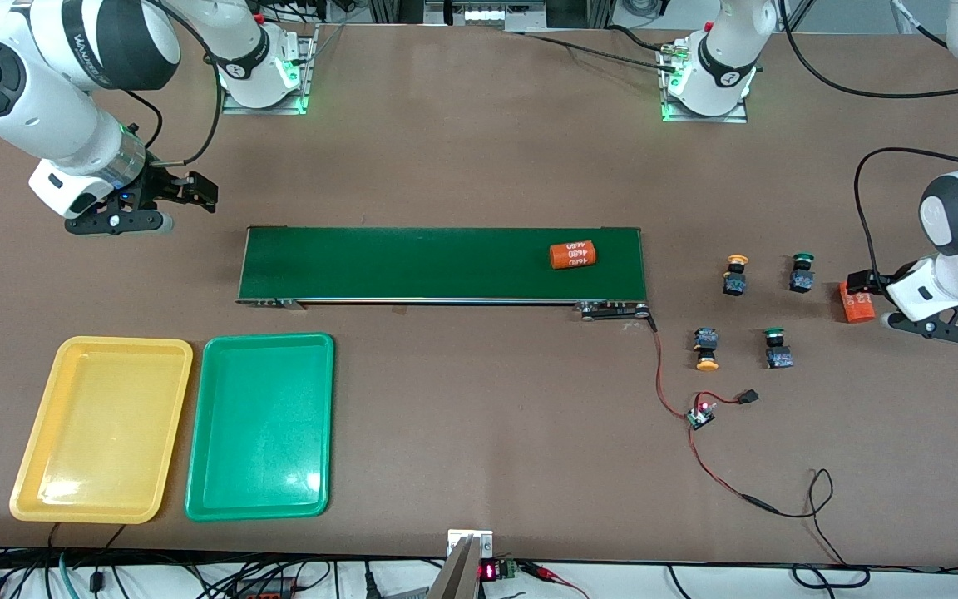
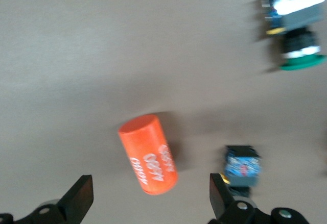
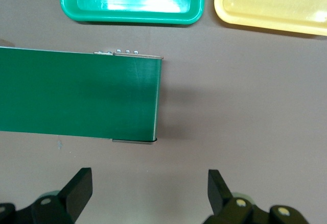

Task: Sort buttons by color to trays
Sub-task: 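Return the left gripper and grasp the second orange cylinder, then carry the second cylinder with the left gripper onto the belt, release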

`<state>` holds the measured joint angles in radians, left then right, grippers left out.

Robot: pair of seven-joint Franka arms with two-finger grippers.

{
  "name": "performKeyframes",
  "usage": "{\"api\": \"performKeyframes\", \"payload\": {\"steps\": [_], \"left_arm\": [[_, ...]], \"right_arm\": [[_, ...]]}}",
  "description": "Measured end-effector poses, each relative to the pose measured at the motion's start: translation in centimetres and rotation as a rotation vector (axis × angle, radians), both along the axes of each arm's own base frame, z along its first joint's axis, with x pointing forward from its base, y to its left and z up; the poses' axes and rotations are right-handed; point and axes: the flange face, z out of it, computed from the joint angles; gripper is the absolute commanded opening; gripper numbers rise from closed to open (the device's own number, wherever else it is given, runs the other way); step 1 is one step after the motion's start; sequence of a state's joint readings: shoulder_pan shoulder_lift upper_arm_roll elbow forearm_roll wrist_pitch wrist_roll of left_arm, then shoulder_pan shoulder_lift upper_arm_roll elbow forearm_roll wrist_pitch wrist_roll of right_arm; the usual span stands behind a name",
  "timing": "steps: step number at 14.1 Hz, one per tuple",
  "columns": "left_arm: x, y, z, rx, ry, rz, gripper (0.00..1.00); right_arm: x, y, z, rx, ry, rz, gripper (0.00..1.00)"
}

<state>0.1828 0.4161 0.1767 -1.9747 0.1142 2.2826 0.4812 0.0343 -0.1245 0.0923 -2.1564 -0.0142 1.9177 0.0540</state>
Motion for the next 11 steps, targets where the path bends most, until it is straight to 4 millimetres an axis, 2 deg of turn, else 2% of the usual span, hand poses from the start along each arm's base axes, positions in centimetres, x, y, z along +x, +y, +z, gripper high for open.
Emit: {"api": "performKeyframes", "payload": {"steps": [2,4,5,7,8,10,11], "left_arm": [[-1.0,1.1,-2.1,0.013,-0.019,0.046,1.0],[-2.2,1.1,-4.4,0.015,-0.042,0.117,1.0],[-2.7,0.9,-5.5,0.016,-0.05,0.133,0.95],[-3.1,0.8,-7.1,0.017,-0.062,0.146,0.56],[-3.2,0.8,-7.7,0.019,-0.065,0.148,0.43],[-3.1,0.8,-7.9,0.02,-0.068,0.15,0.24],[-3.0,0.9,-7.7,0.021,-0.069,0.15,0.21]], "right_arm": [[0.0,0.0,0.0,0.0,0.0,0.0,1.0],[0.0,0.0,0.0,0.0,0.0,0.0,1.0],[0.0,0.0,0.0,0.0,0.0,0.0,1.0],[0.0,0.0,0.0,0.0,0.0,0.0,1.0],[0.0,0.0,0.0,0.0,0.0,0.0,1.0],[0.0,0.0,0.0,0.0,0.0,0.0,1.0],[0.0,0.0,0.0,0.0,0.0,0.0,1.0]]}}
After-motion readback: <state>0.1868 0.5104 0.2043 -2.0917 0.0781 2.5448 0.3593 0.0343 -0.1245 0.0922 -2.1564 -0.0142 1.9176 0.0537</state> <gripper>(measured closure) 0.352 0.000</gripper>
